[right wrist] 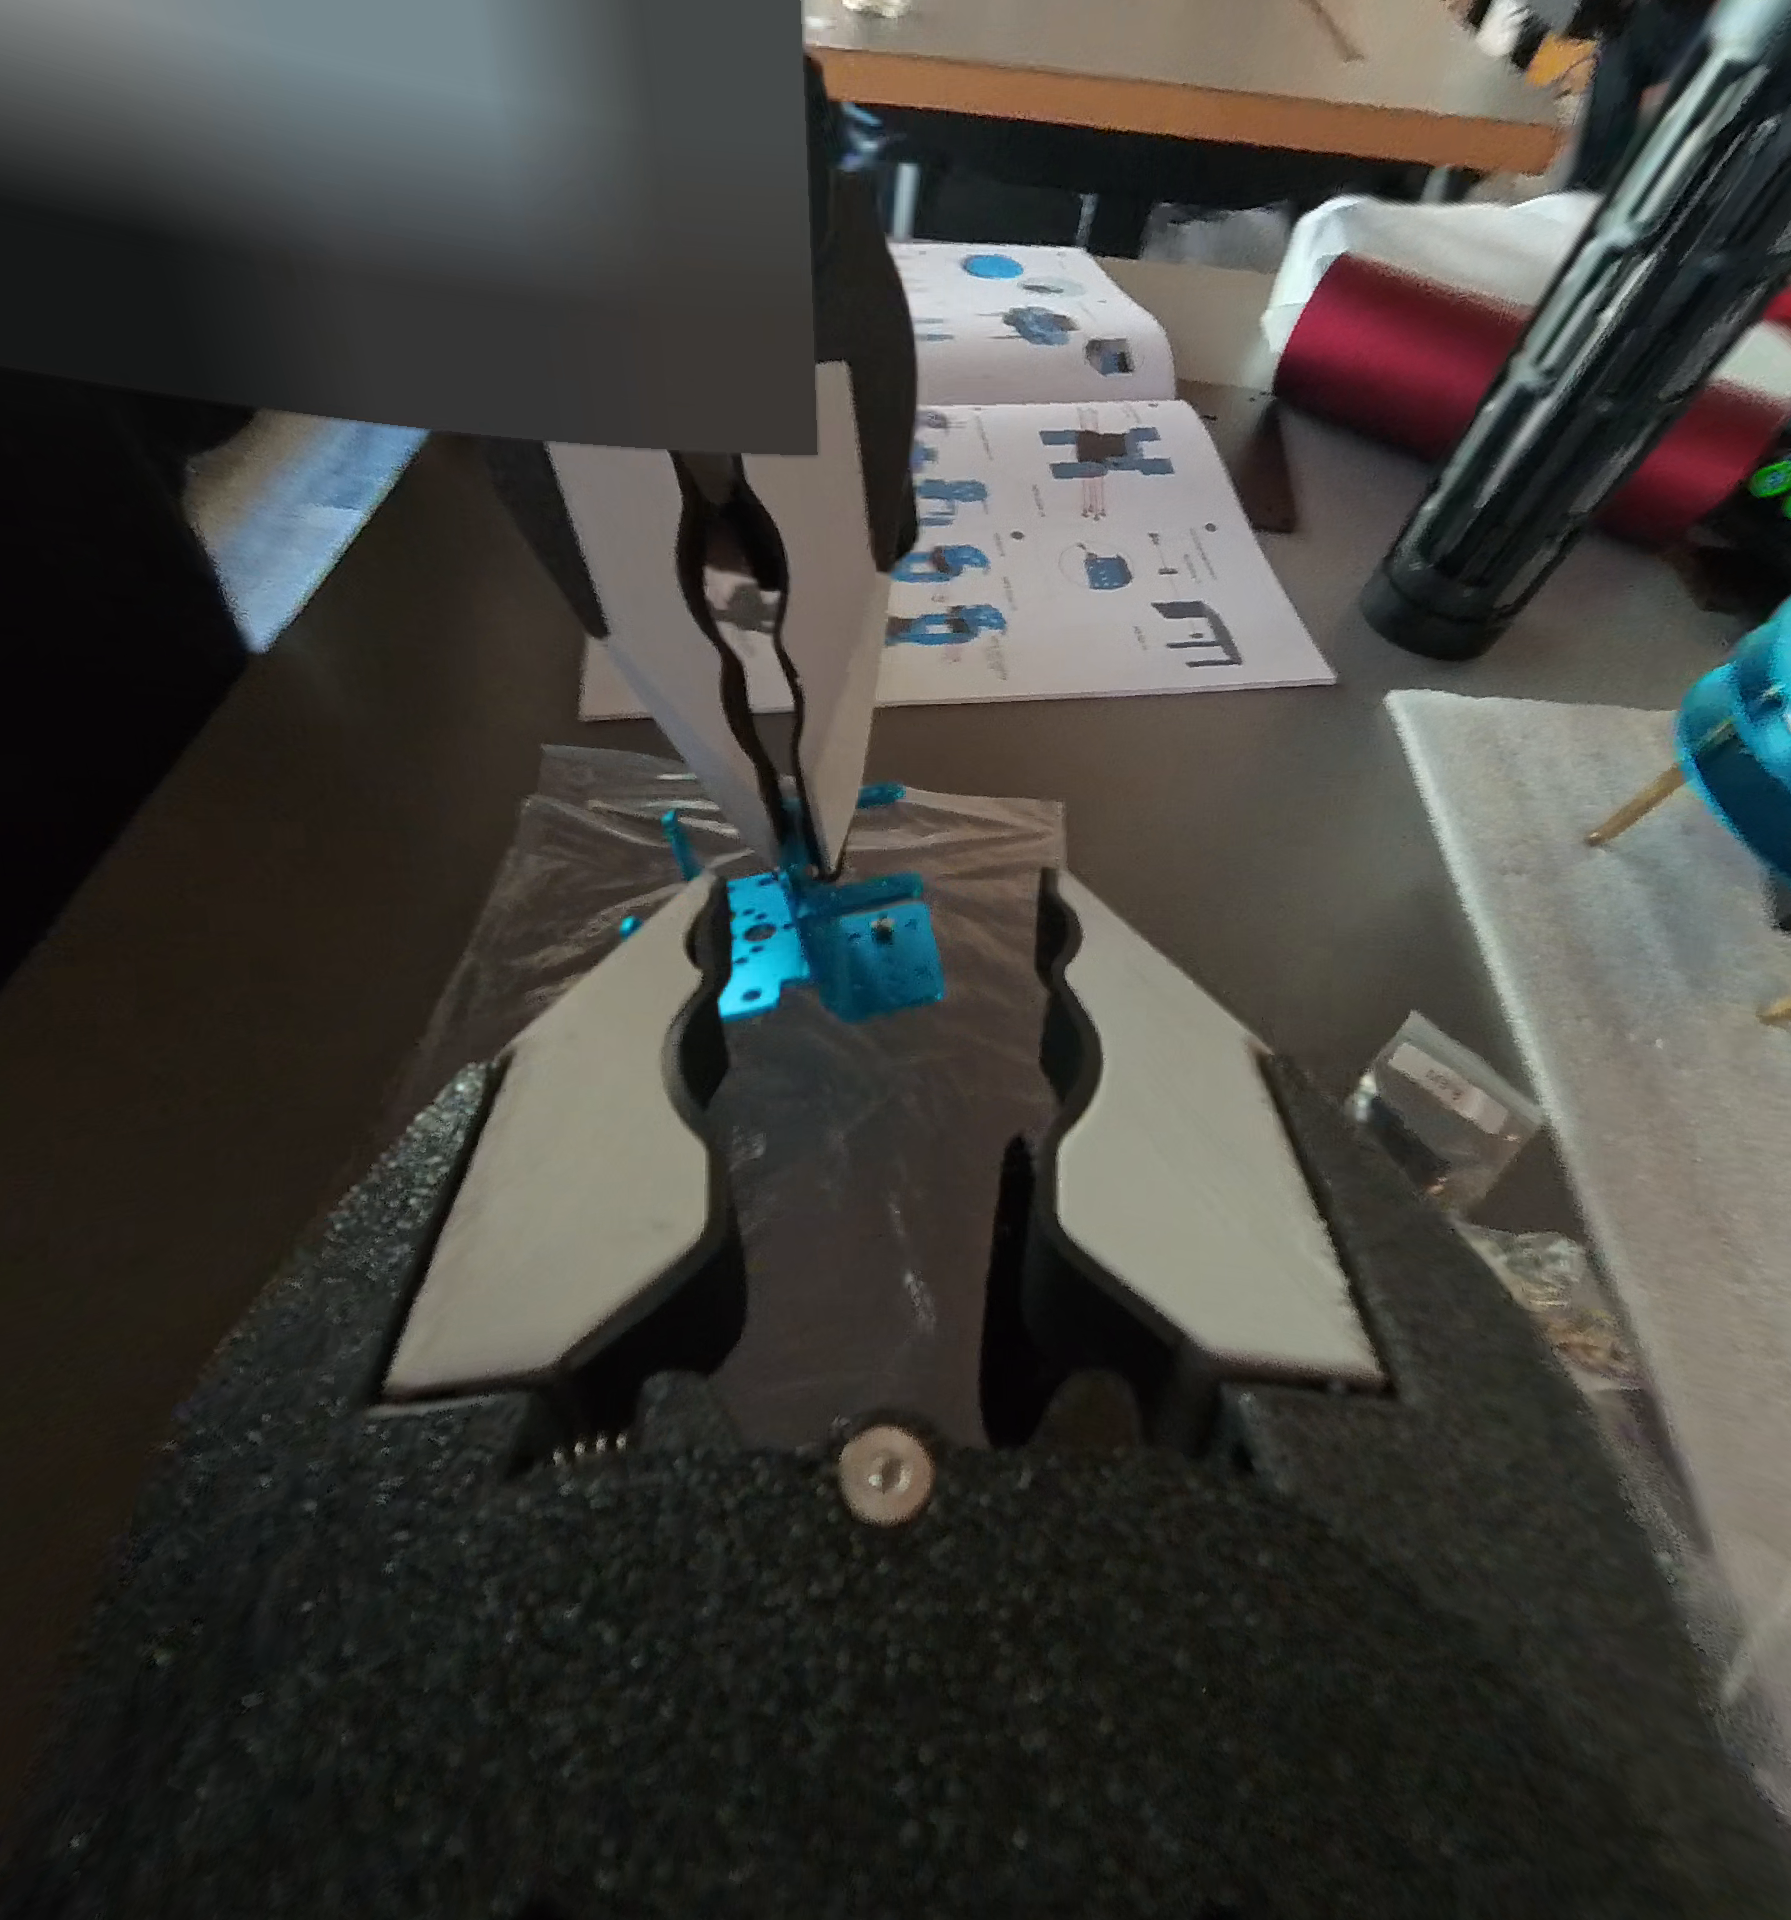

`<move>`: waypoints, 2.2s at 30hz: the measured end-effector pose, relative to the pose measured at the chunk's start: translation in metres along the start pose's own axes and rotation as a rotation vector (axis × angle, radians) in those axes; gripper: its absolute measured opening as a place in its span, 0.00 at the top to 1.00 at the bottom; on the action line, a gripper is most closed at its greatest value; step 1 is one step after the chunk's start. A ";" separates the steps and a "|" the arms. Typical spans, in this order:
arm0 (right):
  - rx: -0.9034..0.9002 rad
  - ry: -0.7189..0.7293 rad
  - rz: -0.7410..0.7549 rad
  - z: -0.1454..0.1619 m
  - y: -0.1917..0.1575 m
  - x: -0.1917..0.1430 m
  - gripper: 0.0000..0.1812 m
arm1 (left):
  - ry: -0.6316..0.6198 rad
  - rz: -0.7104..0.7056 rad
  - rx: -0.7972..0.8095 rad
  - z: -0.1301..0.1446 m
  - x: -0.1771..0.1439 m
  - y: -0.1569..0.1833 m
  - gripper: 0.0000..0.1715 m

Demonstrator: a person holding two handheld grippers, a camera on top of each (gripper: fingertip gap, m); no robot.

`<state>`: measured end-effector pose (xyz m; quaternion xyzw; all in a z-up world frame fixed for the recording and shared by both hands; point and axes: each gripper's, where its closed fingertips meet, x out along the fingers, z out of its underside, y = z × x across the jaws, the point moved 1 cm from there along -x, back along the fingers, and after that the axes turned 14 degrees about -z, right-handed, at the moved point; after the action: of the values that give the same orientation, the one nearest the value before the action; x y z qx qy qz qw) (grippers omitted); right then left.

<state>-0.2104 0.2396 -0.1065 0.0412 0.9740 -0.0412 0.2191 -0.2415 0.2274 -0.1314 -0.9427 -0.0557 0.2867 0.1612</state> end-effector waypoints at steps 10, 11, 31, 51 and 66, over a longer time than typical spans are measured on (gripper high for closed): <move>0.132 -0.407 -0.367 0.069 -0.026 -0.050 0.90 | -0.082 0.140 0.250 0.022 -0.008 0.010 0.98; 0.114 -0.448 -0.356 0.074 -0.026 -0.048 0.90 | -0.090 0.136 0.286 0.023 -0.006 0.010 0.98; 0.015 -0.693 -0.247 0.107 -0.018 -0.038 0.98 | -0.037 0.171 0.403 0.008 0.009 0.009 0.98; 0.047 -0.309 -0.591 0.023 -0.020 -0.011 0.98 | -0.064 0.114 0.631 -0.003 0.031 0.015 0.98; 0.091 -0.373 -0.651 0.036 -0.021 -0.002 0.97 | -0.096 0.089 0.731 -0.007 0.034 0.014 0.98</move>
<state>-0.1951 0.2146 -0.1370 -0.2688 0.8766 -0.1589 0.3663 -0.2093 0.2192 -0.1477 -0.8100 0.0837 0.3382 0.4717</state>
